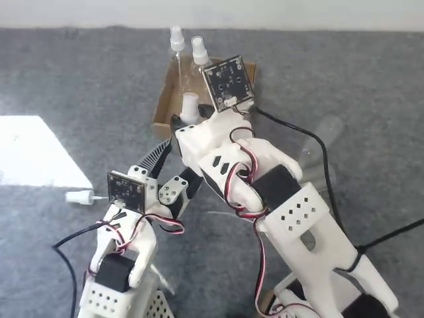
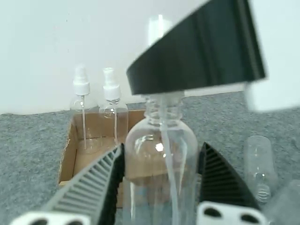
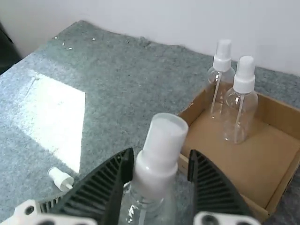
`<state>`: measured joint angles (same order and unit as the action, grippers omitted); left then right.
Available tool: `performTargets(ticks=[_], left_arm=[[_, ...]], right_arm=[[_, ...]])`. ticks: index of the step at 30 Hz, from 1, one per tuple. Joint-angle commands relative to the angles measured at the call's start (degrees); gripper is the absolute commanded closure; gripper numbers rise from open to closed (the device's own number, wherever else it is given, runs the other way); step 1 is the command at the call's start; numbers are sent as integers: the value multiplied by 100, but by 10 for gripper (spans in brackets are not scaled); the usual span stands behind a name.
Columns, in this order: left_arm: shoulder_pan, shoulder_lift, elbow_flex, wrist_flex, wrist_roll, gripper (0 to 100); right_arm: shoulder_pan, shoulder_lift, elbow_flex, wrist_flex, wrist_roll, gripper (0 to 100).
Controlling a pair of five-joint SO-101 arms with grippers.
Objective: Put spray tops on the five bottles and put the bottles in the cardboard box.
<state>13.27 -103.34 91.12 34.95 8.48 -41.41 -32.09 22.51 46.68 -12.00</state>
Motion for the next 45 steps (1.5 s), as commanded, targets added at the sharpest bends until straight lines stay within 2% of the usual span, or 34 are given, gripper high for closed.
performTargets(ticks=[1, 8, 18, 22, 25, 30, 33, 38, 45], left_arm=[[35, -114, -66, -158, -26, 826], [35, -114, -66, -158, -26, 826], [-18, -114, -163, -158, -70, 827], [-18, -114, -233, -114, -598, 829], [-9, -114, -242, -70, -897, 867], [35, -114, -242, -44, -888, 885], [35, -114, -242, -44, -677, 885], [35, -114, -251, -44, -580, 885], [-9, -79, -971, -44, -492, 888]], right_arm=[[-48, -251, -633, 374, -35, 835], [-66, -259, -1187, 778, -26, 834], [-127, -347, -2374, 2149, -44, 835], [-110, -927, -2374, 2422, -35, 836], [-110, -1429, -2374, 2668, -35, 836], [-101, -1938, -2312, 3160, -44, 836], [-13, -2202, -1934, 3240, -62, 836], [734, -2782, -712, 2905, -62, 836], [1640, -3512, 1881, 1191, -53, 836]])
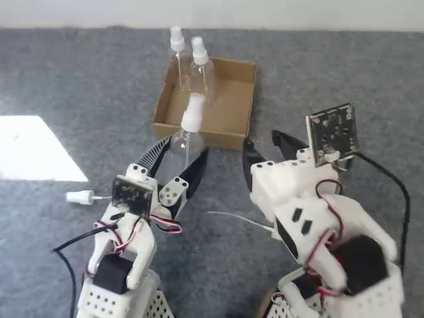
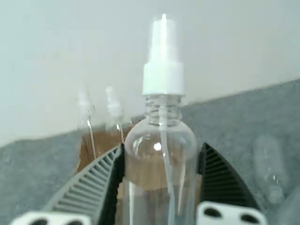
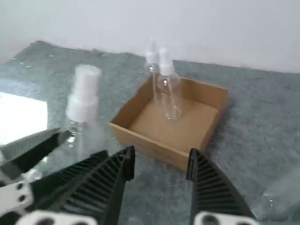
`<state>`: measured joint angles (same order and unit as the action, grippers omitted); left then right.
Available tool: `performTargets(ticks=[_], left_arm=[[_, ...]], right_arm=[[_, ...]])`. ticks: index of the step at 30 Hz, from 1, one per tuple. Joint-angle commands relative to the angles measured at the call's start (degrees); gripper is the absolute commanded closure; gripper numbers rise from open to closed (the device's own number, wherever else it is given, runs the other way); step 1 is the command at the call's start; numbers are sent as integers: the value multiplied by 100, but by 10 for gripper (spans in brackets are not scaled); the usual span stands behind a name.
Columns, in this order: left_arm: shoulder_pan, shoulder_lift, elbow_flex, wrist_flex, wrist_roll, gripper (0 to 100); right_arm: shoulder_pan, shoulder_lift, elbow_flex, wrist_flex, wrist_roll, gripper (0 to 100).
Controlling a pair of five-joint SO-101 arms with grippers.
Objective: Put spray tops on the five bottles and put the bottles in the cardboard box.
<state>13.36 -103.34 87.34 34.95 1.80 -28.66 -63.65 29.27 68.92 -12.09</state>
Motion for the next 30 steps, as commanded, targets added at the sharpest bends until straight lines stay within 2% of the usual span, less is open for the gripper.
performTargets(ticks=[1, 7, 16, 19, 25, 30], left_arm=[[-18, -70, -699, -53, 281, 888], [-18, 826, -1402, -70, 378, 888], [-26, 3358, -3266, -158, 747, 885], [-193, 3921, -3459, -730, 862, 885], [-791, 4923, -3310, -2558, 1204, 885], [-870, 5873, -3336, -3323, 1257, 885]], right_arm=[[400, -400, 1512, -1297, -35, 836], [488, -479, 2497, -2149, -53, 836], [558, -479, 2787, -2264, -62, 836], [787, -479, 2910, -2475, -70, 836], [980, -479, 3446, -3319, -70, 836], [980, -479, 3516, -3442, -70, 836]])
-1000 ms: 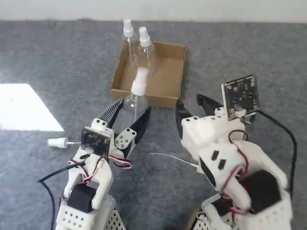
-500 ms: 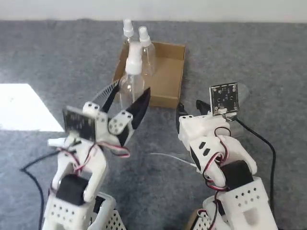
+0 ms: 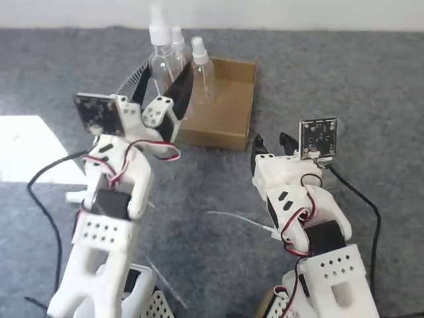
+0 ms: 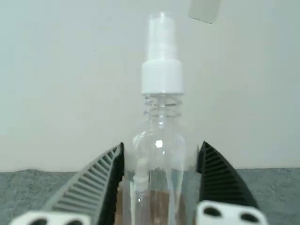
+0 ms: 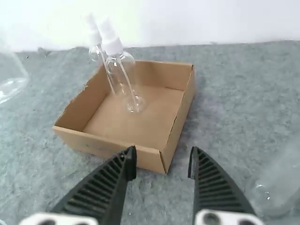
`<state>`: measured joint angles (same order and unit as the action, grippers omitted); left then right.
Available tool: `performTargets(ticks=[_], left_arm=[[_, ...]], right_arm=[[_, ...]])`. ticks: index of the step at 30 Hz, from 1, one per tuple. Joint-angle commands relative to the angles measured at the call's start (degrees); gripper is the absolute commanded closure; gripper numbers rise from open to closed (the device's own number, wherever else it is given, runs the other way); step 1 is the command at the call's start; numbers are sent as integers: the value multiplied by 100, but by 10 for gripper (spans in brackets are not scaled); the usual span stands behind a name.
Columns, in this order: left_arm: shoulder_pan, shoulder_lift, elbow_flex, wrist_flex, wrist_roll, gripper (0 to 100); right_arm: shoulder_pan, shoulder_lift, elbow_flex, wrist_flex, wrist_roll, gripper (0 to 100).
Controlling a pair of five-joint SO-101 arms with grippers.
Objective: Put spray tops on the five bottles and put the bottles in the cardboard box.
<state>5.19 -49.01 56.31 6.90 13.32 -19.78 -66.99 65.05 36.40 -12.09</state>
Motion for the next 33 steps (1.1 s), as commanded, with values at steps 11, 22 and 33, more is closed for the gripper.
performTargets(ticks=[11, 22, 33], left_arm=[[-53, 2910, -611, -2664, 114, 885], [-53, 4211, -655, -4299, 114, 886], [-141, 5591, -646, -5890, 88, 886]], right_arm=[[92, -145, -44, -189, -70, 836], [92, -136, -44, -189, -70, 836], [92, -136, 53, -259, -70, 836]])
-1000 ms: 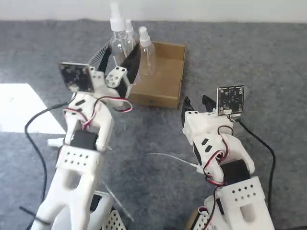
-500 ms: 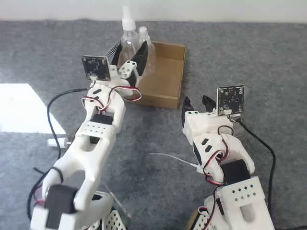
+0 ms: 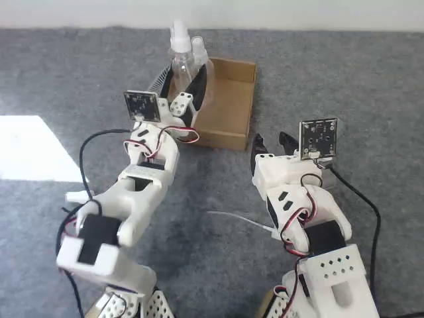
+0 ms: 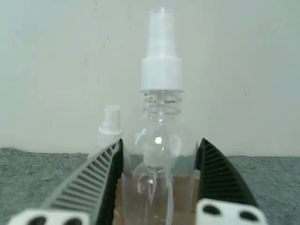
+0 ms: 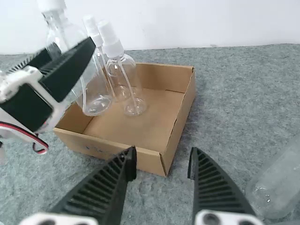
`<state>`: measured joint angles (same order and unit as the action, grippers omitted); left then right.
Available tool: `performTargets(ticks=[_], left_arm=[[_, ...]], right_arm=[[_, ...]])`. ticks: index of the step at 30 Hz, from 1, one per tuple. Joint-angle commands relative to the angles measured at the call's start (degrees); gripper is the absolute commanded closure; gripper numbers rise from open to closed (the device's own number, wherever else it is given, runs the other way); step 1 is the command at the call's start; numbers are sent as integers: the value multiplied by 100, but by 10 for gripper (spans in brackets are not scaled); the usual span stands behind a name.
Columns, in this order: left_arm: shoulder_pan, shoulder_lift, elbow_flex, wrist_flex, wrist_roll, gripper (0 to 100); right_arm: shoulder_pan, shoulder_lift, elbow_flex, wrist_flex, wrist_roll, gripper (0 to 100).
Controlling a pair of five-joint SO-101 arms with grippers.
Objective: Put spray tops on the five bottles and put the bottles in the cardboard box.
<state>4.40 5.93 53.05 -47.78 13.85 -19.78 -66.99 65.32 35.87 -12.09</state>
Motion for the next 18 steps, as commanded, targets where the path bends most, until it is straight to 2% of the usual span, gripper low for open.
performTargets(ticks=[1, 14, 18], left_arm=[[-62, 193, -321, -527, 53, 886], [-70, 1574, -347, -2409, -26, 886], [-70, 2180, -558, -2857, -404, 887]], right_arm=[[92, -136, 26, -259, -70, 836], [92, -136, 26, -286, -70, 836], [92, -136, 26, -286, -70, 836]])
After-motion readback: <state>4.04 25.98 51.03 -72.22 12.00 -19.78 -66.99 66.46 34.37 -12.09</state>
